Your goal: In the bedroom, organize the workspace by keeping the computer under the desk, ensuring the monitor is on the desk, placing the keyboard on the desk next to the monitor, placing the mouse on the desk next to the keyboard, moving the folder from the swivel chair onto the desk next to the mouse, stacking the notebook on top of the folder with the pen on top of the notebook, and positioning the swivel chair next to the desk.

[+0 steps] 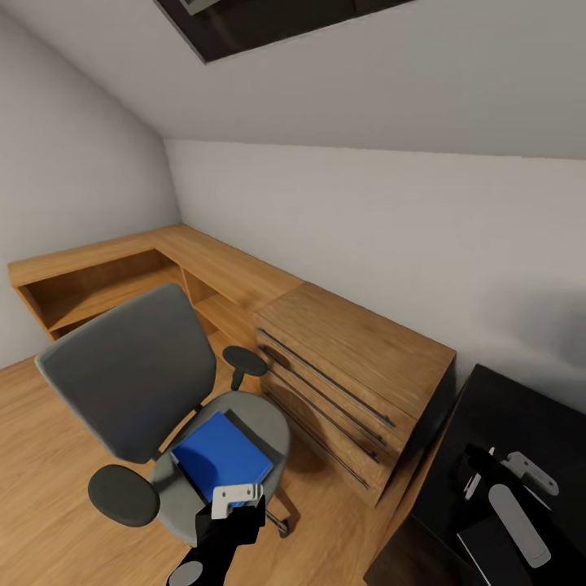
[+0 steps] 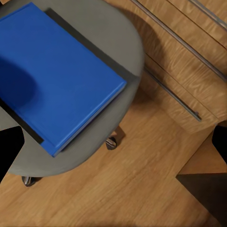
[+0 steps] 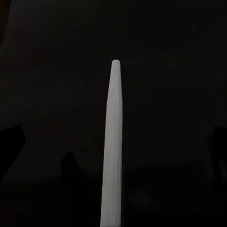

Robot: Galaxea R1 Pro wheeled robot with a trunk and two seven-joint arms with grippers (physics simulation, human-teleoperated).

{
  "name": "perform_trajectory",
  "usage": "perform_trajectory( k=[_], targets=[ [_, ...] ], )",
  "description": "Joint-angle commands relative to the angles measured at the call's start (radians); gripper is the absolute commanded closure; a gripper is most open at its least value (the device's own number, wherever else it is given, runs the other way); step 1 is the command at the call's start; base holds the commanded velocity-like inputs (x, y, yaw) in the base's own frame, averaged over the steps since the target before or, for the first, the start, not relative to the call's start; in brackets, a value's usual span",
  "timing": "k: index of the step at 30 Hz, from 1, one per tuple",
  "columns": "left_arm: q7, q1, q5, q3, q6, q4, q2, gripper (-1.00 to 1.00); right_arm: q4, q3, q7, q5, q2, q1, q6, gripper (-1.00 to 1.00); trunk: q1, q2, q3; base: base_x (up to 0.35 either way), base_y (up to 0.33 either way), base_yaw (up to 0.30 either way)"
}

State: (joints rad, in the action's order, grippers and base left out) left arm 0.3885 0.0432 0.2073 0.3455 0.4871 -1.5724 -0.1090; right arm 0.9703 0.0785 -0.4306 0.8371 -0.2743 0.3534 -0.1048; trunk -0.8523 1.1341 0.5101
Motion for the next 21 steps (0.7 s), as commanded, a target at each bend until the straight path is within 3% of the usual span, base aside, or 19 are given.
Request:
perform_trajectory(
  k=[1,9,10,13,21],
  targets=[
    [0.009,0.000,0.011,0.001,0.002,-0.002,0.000,-1.00,0.003,0.000,-0.005,0.005,0.000,0.000,-0.006,-1.00,0.000,0.001,0.001,0.000,0.000,0.000],
    [0.009,0.000,0.011,0.001,0.002,-0.001,0.000,-1.00,0.030,-0.002,-0.008,0.003,-0.001,0.000,-0.005,-1.00,0.000,0.001,0.001,0.000,0.000,0.000],
    [0.009,0.000,0.011,0.001,0.002,-0.001,0.000,-1.00,0.096,0.000,-0.013,-0.010,-0.001,-0.001,-0.006,-1.00,0.000,0.001,0.001,0.000,0.000,0.000],
    [0.009,0.000,0.011,0.001,0.002,-0.001,0.000,-1.00,0.138,0.001,-0.015,-0.040,0.000,-0.002,-0.009,-1.00,0.000,0.001,0.001,0.000,0.000,0.000],
    [0.009,0.000,0.011,0.001,0.002,0.000,0.000,-1.00,0.162,-0.005,-0.012,-0.075,0.007,-0.005,-0.012,-1.00,0.000,0.001,0.001,0.000,0.000,0.000]
  ],
)
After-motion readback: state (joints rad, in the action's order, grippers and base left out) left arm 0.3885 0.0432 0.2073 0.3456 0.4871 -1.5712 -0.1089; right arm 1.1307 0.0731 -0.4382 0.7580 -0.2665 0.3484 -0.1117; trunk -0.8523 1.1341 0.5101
